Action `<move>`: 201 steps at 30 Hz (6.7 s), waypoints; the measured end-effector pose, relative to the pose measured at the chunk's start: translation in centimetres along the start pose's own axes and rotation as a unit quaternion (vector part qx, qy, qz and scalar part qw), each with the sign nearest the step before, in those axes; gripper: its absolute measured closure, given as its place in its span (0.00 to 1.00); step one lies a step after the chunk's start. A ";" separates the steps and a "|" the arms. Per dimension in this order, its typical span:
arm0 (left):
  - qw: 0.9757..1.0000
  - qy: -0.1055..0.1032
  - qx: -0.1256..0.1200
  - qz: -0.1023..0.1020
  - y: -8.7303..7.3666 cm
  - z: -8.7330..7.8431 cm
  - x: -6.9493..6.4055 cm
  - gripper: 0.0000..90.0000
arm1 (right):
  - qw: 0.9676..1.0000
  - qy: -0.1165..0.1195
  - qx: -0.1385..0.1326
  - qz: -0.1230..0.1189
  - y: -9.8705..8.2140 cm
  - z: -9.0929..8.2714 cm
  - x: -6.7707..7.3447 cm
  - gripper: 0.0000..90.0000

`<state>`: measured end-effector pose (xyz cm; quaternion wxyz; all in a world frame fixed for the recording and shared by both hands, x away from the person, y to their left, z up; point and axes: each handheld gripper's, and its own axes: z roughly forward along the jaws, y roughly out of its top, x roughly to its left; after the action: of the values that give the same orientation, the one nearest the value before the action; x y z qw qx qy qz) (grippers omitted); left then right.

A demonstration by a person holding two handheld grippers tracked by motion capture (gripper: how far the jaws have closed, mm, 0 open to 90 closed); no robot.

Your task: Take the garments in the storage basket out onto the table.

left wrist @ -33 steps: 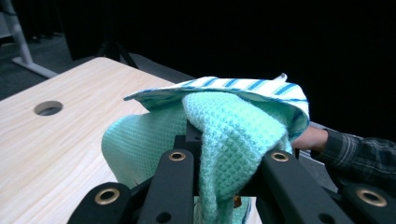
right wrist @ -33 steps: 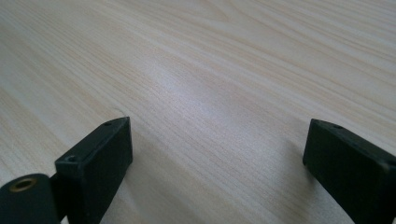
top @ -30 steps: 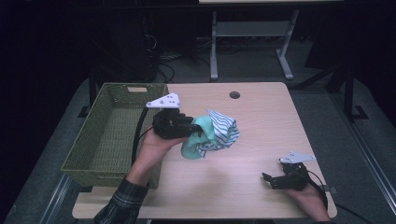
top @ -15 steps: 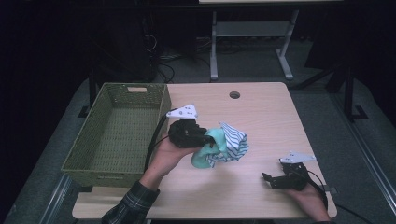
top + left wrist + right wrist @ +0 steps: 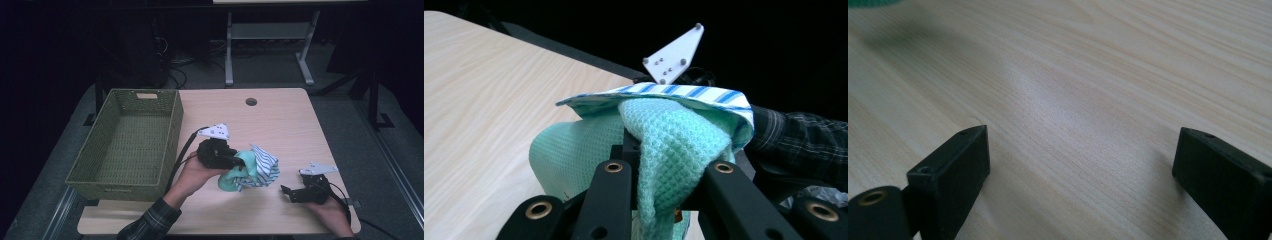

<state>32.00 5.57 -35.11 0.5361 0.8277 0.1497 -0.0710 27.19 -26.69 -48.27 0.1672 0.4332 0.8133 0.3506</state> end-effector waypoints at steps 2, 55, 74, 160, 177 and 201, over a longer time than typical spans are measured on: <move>1.000 -0.007 0.004 0.003 -0.2 0.6 -0.1 0.88 | 1.000 0.000 0.000 0.000 0.0 0.0 0.0 0.08; 0.978 0.165 0.121 -0.043 -8.7 3.6 8.7 0.70 | 1.000 0.001 0.001 0.000 0.0 0.0 0.0 0.08; 0.978 0.160 0.129 -0.028 -6.6 0.8 5.7 0.28 | 1.000 0.001 0.001 0.000 0.0 0.0 0.0 0.08; 0.959 0.271 0.064 -0.050 -1.7 -0.1 11.3 0.66 | 1.000 0.001 0.001 0.000 0.0 0.0 0.0 0.08; 0.974 0.204 0.075 -0.060 -3.8 -0.2 6.9 0.97 | 1.000 0.003 -0.008 -0.015 0.8 -0.7 0.3 0.50; 0.981 0.147 0.115 -0.045 -7.6 0.5 2.5 0.89 | 0.999 0.046 -0.013 -0.014 8.1 2.5 -1.0 0.74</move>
<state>31.92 8.44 -42.60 0.4056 0.8778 0.2546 0.0111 33.96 -23.36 -44.25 0.1399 0.4028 0.8217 0.3780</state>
